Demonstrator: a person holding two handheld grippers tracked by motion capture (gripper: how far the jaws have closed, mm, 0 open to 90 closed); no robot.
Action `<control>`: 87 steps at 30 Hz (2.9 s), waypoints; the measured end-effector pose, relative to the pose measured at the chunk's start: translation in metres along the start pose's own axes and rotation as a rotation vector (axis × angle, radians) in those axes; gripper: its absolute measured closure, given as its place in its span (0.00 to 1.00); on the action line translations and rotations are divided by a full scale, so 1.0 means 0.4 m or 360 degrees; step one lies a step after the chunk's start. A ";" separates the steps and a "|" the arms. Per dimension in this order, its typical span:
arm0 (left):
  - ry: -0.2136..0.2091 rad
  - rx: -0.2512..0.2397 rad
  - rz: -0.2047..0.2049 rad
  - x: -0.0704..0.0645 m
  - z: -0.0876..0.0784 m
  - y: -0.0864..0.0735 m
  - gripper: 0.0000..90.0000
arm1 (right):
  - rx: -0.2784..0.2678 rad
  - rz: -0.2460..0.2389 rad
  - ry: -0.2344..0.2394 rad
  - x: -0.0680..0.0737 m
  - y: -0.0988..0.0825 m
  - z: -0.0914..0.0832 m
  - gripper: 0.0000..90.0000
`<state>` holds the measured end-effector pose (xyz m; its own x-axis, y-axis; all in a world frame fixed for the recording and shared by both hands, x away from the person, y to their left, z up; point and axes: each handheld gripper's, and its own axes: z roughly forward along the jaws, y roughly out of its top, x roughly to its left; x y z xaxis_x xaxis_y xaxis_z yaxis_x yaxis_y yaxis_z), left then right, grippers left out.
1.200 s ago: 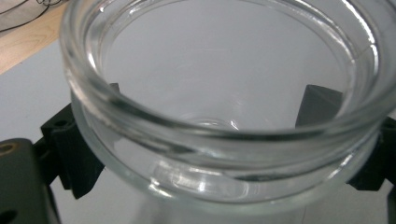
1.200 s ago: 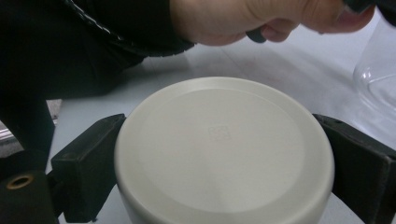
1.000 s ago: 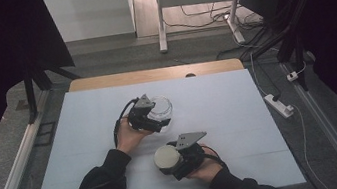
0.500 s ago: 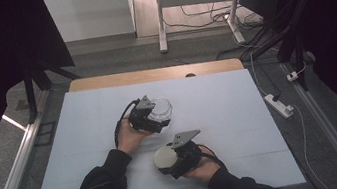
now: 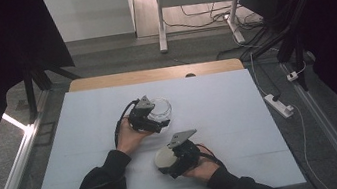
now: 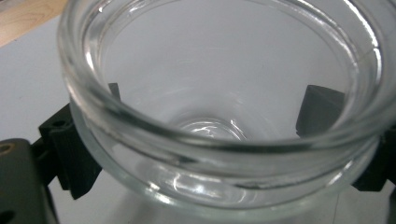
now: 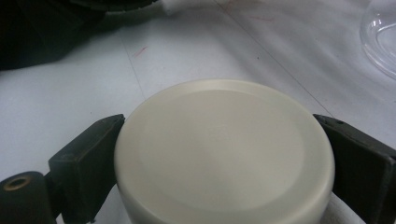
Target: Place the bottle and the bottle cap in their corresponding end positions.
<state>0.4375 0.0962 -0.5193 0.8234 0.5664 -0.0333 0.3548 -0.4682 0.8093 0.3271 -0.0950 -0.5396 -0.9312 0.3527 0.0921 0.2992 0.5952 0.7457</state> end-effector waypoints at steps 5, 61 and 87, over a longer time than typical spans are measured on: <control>0.0012 0.0038 0.0006 -0.004 0.005 0.002 0.06 | 0.0003 -0.0018 -0.0003 0.003 0.000 0.001 0.06; -0.0121 -0.0064 -0.0096 -0.106 -0.234 -0.063 0.00 | -0.0223 0.0010 -0.0065 0.007 0.008 -0.108 0.00; -0.0119 -0.0135 -0.0185 -0.195 -0.380 -0.143 0.00 | -0.0265 0.0046 -0.0179 0.030 -0.011 -0.216 0.00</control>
<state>0.2857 0.1821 -0.4739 0.8109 0.5598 -0.1704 0.4133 -0.3417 0.8441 0.2966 -0.1557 -0.4849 -0.8906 0.4522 0.0478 0.2785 0.4595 0.8434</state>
